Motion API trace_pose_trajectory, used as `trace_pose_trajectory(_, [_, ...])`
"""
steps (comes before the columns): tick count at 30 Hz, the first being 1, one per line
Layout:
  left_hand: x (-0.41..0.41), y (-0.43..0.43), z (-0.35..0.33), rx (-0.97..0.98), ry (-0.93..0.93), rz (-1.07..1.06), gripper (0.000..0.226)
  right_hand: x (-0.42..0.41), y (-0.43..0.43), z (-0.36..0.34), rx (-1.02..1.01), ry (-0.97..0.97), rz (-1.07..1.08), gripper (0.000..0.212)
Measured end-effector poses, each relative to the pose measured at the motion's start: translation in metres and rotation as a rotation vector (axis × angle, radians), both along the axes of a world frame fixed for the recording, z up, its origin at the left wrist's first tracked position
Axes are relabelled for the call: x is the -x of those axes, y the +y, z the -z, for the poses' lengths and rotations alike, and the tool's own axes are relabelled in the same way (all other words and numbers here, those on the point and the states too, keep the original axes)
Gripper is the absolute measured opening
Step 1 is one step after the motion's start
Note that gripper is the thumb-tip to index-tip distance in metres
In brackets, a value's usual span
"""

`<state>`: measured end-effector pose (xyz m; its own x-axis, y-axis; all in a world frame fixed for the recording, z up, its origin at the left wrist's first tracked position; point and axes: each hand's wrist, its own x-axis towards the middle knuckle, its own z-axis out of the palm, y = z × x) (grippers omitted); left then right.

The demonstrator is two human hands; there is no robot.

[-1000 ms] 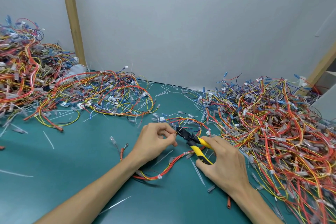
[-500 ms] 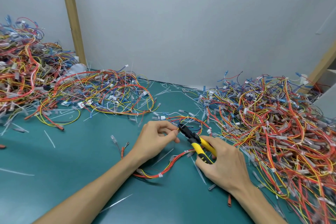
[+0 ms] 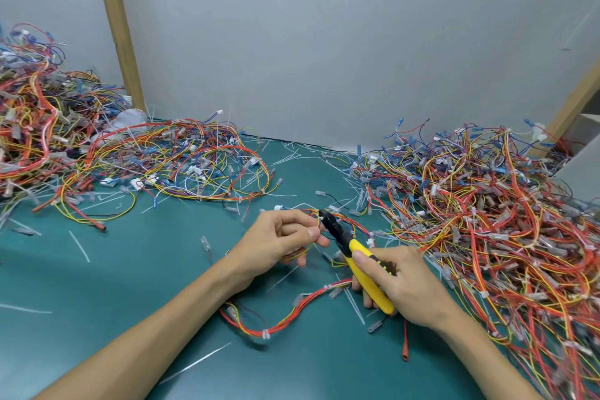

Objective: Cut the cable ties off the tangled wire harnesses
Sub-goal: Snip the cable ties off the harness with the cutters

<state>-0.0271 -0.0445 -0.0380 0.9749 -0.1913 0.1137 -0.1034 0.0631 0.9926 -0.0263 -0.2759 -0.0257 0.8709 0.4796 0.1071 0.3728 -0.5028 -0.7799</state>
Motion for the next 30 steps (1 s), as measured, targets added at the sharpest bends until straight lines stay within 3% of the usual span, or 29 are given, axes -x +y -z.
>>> trace_pose_trajectory(13, [0.004, -0.003, -0.001, 0.034, -0.031, -0.039, 0.010, -0.004, -0.001, 0.002, -0.125, 0.153, -0.020, 0.056])
trace_pose_trajectory(23, [0.003, -0.003, 0.003, -0.001, -0.066, -0.116, 0.005, -0.006, -0.002, 0.004, -0.194, 0.221, -0.094, 0.034])
trace_pose_trajectory(25, [0.002, -0.004, 0.005, -0.017, -0.066, -0.138, 0.005, -0.009, -0.005, 0.005, -0.196, 0.262, -0.108, 0.044])
trace_pose_trajectory(28, [0.001, -0.004, 0.006, -0.026, -0.064, -0.161, 0.006, -0.016, -0.007, 0.006, -0.167, 0.357, -0.109, 0.078])
trace_pose_trajectory(30, [0.001, -0.004, 0.006, -0.037, -0.060, -0.170, 0.007, -0.021, -0.008, 0.006, -0.127, 0.407, -0.093, 0.081])
